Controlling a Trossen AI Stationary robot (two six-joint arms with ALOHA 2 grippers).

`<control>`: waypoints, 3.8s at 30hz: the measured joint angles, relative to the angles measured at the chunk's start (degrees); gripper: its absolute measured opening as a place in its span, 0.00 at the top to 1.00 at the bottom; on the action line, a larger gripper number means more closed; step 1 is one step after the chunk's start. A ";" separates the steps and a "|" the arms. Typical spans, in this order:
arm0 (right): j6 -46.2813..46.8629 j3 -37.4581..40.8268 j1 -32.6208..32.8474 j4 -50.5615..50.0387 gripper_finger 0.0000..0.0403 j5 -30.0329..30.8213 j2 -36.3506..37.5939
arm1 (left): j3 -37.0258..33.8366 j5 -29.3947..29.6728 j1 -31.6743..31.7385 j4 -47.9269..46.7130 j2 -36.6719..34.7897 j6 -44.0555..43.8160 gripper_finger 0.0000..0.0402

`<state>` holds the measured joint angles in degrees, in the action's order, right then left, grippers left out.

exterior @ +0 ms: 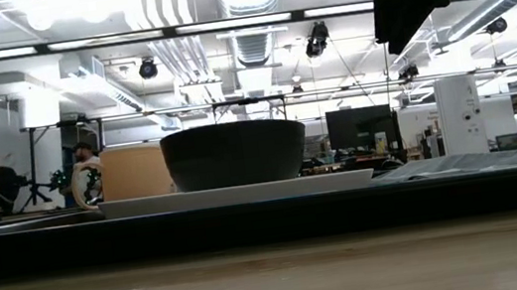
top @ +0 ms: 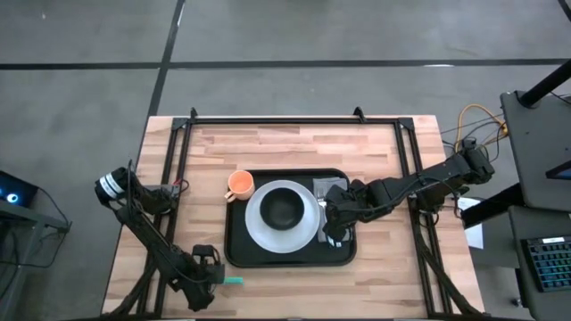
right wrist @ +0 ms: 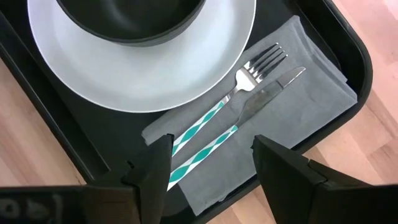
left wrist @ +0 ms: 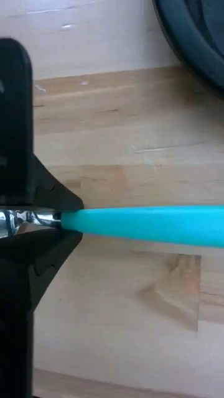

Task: Set up tray
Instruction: Put the green spoon on the gray table napkin to the right of the white blue table knife

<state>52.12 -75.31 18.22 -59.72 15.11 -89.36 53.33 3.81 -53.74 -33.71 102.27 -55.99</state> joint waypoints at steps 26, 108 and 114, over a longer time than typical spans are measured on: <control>1.83 0.50 -1.10 18.00 0.47 -19.01 10.45 | 38.47 4.08 17.34 -48.51 -4.28 45.01 0.96; 6.40 1.78 -9.70 37.24 0.93 -12.63 2.97 | 57.67 48.14 32.53 -35.74 -7.20 92.94 0.72; 12.97 10.12 -9.37 40.64 0.93 -5.29 10.71 | 60.47 54.84 31.17 -35.63 -9.56 82.28 0.71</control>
<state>65.09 -65.19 8.85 -19.08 9.82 -78.65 113.80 58.65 -22.57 -69.34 92.72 26.30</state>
